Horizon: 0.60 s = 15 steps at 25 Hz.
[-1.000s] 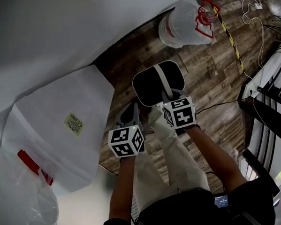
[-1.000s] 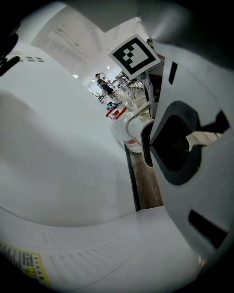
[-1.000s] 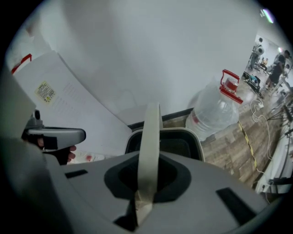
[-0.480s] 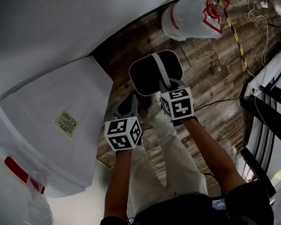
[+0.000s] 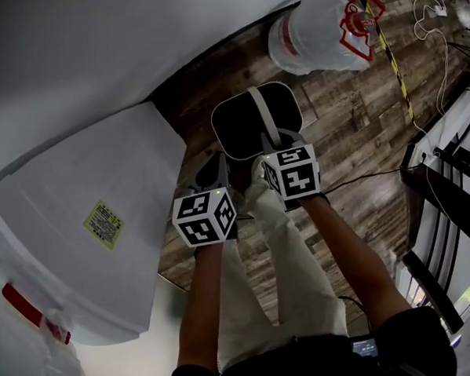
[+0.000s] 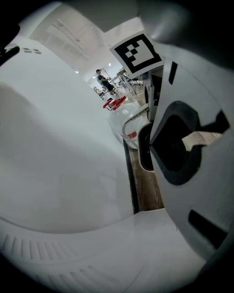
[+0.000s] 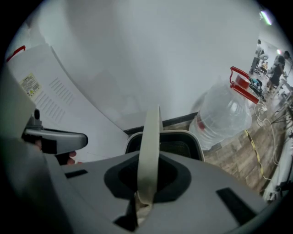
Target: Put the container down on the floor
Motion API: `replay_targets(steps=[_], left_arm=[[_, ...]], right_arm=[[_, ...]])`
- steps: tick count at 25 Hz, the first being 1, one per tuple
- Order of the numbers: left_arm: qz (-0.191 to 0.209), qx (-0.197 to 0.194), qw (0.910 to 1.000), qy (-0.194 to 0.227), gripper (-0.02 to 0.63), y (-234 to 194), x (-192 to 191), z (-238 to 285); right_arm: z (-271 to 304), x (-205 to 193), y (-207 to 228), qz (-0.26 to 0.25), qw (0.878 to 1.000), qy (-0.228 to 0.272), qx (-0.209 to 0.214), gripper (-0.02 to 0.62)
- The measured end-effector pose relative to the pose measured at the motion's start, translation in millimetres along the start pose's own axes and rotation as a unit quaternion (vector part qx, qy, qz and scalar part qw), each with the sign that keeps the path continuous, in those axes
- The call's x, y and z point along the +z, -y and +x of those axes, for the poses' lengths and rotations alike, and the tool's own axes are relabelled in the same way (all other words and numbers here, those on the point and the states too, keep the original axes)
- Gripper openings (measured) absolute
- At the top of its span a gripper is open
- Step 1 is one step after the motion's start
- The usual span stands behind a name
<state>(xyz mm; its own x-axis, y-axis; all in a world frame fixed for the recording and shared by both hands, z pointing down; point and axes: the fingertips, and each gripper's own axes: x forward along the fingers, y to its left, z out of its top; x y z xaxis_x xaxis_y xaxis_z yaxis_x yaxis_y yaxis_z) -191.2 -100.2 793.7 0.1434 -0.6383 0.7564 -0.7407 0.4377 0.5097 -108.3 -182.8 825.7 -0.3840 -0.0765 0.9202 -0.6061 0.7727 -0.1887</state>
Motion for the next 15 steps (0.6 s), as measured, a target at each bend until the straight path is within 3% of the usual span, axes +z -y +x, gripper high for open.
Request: replay_targets(steps=[15], left_arm=[[0.011,0.024,0.9996,0.013,0.017,-35,-6,36]], right_arm=[[73,27,1,-0.045,0.998,0.025,0.021,0.032]])
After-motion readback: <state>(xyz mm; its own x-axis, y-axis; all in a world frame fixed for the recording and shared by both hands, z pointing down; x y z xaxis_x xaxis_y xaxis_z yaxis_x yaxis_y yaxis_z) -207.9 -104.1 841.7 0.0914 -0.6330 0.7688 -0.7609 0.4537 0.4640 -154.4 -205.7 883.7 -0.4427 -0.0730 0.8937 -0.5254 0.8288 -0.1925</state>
